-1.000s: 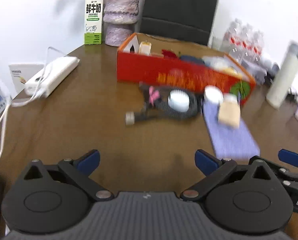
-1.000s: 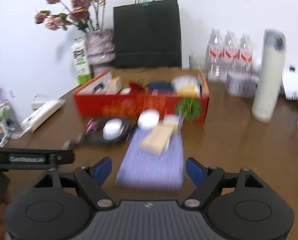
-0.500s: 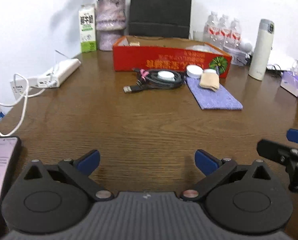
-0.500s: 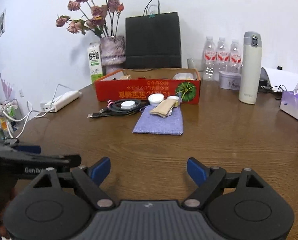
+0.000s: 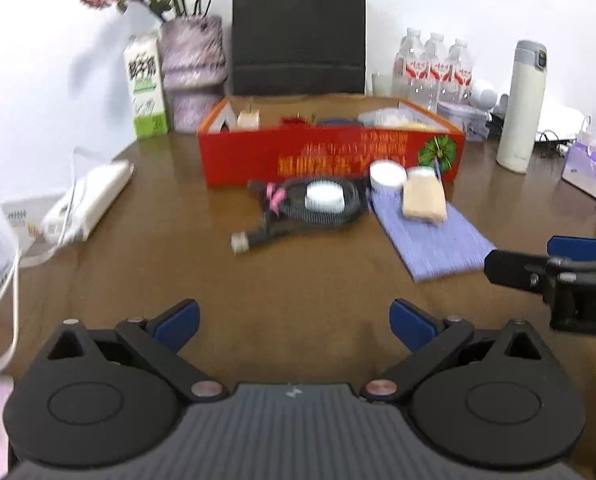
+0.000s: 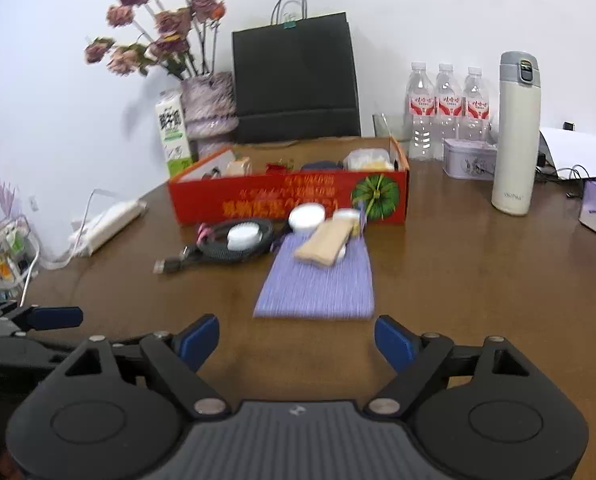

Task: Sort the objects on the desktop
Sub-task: 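Move both open tools back toward the cable and beige pad, then grasp the black cable with the left tool while the right tool grasps the beige pad, then drop the cable into the box with the left tool while the right tool drops the pad in, then move both open tools back toward the white caps and lids, then grasp a white ridged bottle cap with the left tool while the right tool grasps a white round lid, then drop the cap into the box with the left tool while the right tool drops the lid in, then move both open tools back toward the remaining white caps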

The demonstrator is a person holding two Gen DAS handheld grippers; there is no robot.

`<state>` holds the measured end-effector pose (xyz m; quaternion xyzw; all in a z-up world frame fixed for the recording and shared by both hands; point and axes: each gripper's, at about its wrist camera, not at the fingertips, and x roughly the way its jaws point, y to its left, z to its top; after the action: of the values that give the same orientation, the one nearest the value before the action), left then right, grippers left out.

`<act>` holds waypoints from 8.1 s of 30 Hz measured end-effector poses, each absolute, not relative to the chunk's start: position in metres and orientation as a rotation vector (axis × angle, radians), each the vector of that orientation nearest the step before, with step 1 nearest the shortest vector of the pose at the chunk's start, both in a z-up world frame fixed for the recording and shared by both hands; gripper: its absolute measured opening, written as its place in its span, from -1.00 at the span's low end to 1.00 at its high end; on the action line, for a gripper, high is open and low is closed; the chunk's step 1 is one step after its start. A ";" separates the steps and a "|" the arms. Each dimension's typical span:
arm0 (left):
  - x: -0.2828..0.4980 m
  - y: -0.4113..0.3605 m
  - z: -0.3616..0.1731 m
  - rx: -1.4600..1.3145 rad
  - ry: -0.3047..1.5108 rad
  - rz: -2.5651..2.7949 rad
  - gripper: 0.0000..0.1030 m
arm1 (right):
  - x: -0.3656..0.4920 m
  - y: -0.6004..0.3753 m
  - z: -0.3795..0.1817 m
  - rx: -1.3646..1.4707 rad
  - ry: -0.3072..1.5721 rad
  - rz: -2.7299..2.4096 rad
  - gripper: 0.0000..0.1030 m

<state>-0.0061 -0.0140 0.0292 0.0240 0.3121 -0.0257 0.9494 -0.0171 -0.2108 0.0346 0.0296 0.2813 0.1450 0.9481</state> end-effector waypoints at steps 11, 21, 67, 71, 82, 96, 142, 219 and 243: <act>0.119 0.016 0.039 -0.088 0.689 -0.085 0.57 | 0.115 -0.206 0.026 0.090 0.690 0.310 -0.03; 0.158 0.020 0.018 -0.116 0.786 -0.073 -0.49 | 0.142 -0.206 0.016 0.090 0.675 0.334 -0.73; 0.334 0.019 0.082 -0.122 0.894 -0.310 -0.81 | 0.312 -0.191 0.103 0.237 0.675 0.437 -0.83; 0.345 0.014 0.059 -0.030 0.927 -0.327 -0.78 | 0.366 -0.173 0.069 0.176 0.758 0.380 -0.74; 0.306 0.020 0.107 0.014 0.806 -0.295 0.26 | 0.341 -0.176 0.093 0.038 0.722 0.223 0.09; 0.101 0.016 0.092 -0.030 0.595 -0.116 0.95 | 0.122 -0.204 0.071 -0.027 0.648 0.281 0.71; 0.099 -0.077 0.042 0.081 0.520 -0.308 0.53 | 0.116 -0.260 0.046 0.216 0.659 0.323 0.09; 0.251 0.048 0.095 0.029 0.730 -0.216 -0.26 | 0.257 -0.128 0.091 0.011 0.720 0.460 -0.26; 0.139 0.032 0.088 -0.018 0.603 -0.126 0.39 | 0.143 -0.175 0.080 0.017 0.618 0.338 0.05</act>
<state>0.1387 0.0316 0.0878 -0.0090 0.2968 -0.0621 0.9529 0.1434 -0.1747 0.0796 0.0085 0.3028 0.1655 0.9385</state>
